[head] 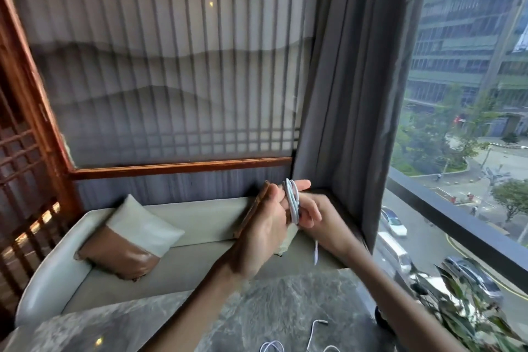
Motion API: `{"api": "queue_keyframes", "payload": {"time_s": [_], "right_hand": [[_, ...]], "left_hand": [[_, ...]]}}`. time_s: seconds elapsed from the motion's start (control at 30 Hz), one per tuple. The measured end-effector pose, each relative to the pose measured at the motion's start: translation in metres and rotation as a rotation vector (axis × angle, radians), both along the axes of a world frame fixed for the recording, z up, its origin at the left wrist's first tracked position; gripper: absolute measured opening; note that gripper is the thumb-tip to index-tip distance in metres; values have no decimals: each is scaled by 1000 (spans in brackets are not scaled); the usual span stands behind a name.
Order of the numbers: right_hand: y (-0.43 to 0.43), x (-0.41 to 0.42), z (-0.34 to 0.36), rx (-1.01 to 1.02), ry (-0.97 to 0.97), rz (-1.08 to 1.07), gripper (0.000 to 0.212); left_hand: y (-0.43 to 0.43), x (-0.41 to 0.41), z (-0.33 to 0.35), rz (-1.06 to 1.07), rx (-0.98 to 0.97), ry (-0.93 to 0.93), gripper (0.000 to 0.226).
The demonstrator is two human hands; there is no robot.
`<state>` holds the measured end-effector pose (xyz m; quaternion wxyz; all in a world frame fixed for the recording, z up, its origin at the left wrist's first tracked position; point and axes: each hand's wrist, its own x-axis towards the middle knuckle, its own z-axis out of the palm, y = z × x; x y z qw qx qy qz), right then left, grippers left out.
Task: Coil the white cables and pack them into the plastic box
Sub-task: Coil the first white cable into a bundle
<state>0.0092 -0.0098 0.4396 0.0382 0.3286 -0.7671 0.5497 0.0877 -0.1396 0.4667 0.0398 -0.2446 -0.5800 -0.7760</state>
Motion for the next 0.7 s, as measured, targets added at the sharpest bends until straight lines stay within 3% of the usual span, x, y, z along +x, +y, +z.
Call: {"api": "queue_keyframes", "payload": {"time_s": [0.13,0.2,0.27,0.37,0.43,0.5,0.57,0.7], "right_hand": [[-27,37,-42,193,27,-20,31],[-30,61,-45,396,86,30,16],[-26,77,-32,636,172,3,22],[-12,84,16,828,645,-198,41],[-5,76,52,692,987,-278,45],[-4,56,78,540,1178,-288,32],[-11,29,89,410,1072,-241,21],[-40,7,52,36,243,76,17]], "left_hand": [[-33,-16,0,124,177,-114,61],[-51,-26,-2,340,79,-164,59],[-65,-28,-9,404,-100,-186,59],[-68,-17,-20,344,-247,-251,52],[-56,-9,-24,307,-259,-314,52],[-44,6,-25,173,-284,-221,49],[-36,17,-13,114,-274,-118,53],[-44,26,1,87,-32,12,44]]}}
